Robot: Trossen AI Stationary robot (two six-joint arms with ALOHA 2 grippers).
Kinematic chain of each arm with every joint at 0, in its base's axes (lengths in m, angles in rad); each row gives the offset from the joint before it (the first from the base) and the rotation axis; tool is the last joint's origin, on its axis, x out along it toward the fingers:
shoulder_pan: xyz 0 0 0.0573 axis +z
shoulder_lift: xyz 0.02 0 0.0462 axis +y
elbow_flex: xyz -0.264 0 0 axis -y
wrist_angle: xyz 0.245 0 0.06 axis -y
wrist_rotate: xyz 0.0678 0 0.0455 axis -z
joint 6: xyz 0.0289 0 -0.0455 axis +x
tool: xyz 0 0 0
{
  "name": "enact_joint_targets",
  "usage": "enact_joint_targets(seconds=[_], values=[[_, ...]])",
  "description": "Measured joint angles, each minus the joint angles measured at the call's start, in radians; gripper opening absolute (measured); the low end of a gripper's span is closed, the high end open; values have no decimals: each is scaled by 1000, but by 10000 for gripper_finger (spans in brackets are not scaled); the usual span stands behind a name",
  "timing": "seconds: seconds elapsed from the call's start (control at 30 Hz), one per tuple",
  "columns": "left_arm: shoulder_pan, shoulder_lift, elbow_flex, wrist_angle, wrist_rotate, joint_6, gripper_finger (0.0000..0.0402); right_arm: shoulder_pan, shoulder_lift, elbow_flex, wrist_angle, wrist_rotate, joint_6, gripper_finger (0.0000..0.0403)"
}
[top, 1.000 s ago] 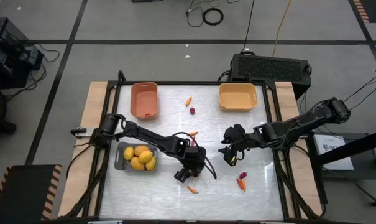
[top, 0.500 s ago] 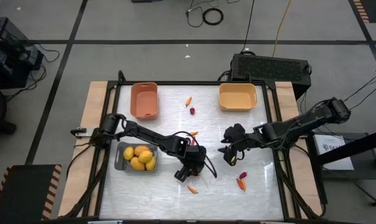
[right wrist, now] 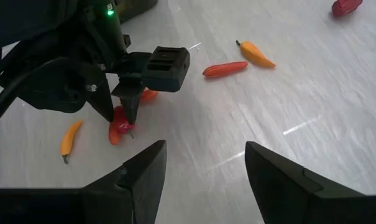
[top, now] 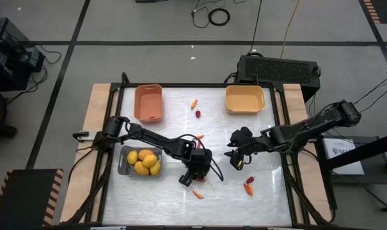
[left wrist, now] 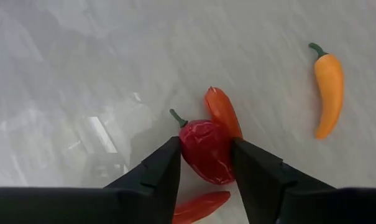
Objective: Sort produce into baskets
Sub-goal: Put the red bell pepper into the orange bin
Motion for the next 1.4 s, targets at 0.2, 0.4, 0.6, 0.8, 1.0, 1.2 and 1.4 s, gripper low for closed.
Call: enact_joint_targets(seconds=[0.2, 0.4, 0.6, 0.8, 1.0, 1.2, 1.4], values=[[7, 0, 0, -1, 1, -2, 119, 0, 0, 0, 0, 0, 1, 210], [18, -27, 18, -60, -54, -8, 111, 0, 0, 0, -5, 0, 0, 210], [60, -88, 35, -184, -72, -18, 111, 0, 0, 0, -14, 2, -13, 210], [167, -215, 35, -361, -166, -39, 111, -3, 0, 0, -10, 26, -19, 210], [317, -361, 35, -571, -298, -34, 111, -21, 0, 0, 0, 31, -31, 210], [536, -521, -93, -593, -329, -30, 111, -28, 0, 0, 13, 30, -19, 210], [731, -631, -276, -538, -344, -97, 111, -16, 0, 0, 12, 23, 9, 210]])
